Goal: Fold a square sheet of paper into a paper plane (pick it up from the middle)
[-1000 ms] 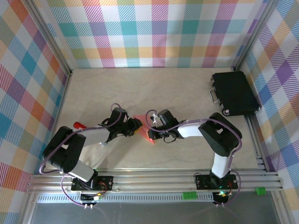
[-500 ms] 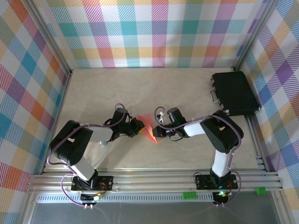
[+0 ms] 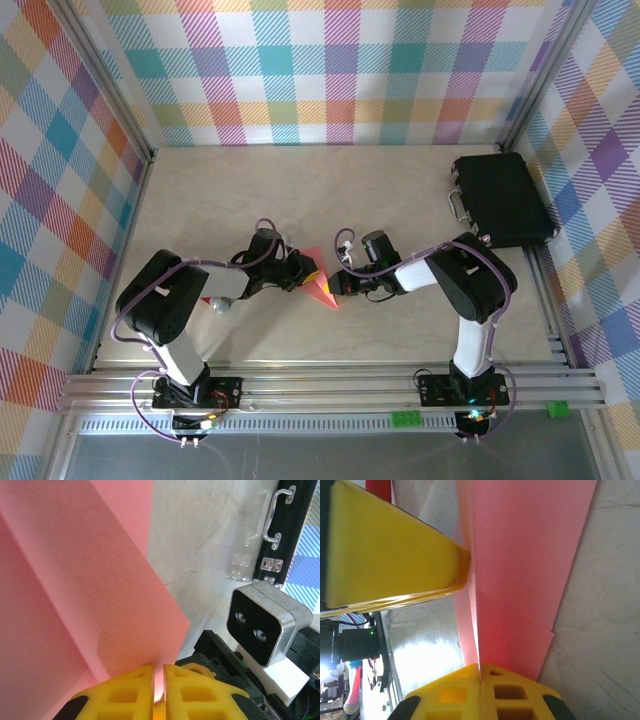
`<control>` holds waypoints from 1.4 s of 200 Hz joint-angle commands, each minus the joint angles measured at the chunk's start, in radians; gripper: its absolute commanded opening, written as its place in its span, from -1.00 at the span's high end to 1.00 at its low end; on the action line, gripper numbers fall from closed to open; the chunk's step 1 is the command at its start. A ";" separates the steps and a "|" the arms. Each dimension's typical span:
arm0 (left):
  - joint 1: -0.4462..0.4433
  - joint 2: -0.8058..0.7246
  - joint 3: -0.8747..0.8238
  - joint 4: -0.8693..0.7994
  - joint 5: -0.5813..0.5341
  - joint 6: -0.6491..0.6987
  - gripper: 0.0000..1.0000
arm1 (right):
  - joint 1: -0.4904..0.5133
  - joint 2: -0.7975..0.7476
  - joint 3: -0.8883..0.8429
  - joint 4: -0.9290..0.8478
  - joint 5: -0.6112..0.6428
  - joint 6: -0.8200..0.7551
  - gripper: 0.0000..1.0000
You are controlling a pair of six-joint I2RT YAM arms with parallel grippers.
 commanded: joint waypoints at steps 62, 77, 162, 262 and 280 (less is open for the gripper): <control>-0.015 0.042 0.027 0.020 0.031 0.010 0.74 | -0.009 -0.072 -0.014 -0.086 -0.004 0.002 0.56; -0.015 0.044 0.027 0.022 0.034 0.009 0.74 | -0.010 -0.102 -0.019 -0.106 0.004 0.009 0.53; -0.019 0.047 0.032 0.024 0.039 0.009 0.74 | -0.005 -0.180 -0.015 -0.252 0.107 0.073 0.31; -0.024 0.046 0.034 0.017 0.037 0.009 0.74 | 0.061 -0.114 0.077 -0.327 0.160 0.065 0.32; -0.026 0.047 0.035 0.016 0.036 0.010 0.74 | 0.068 -0.108 0.089 -0.341 0.185 0.069 0.34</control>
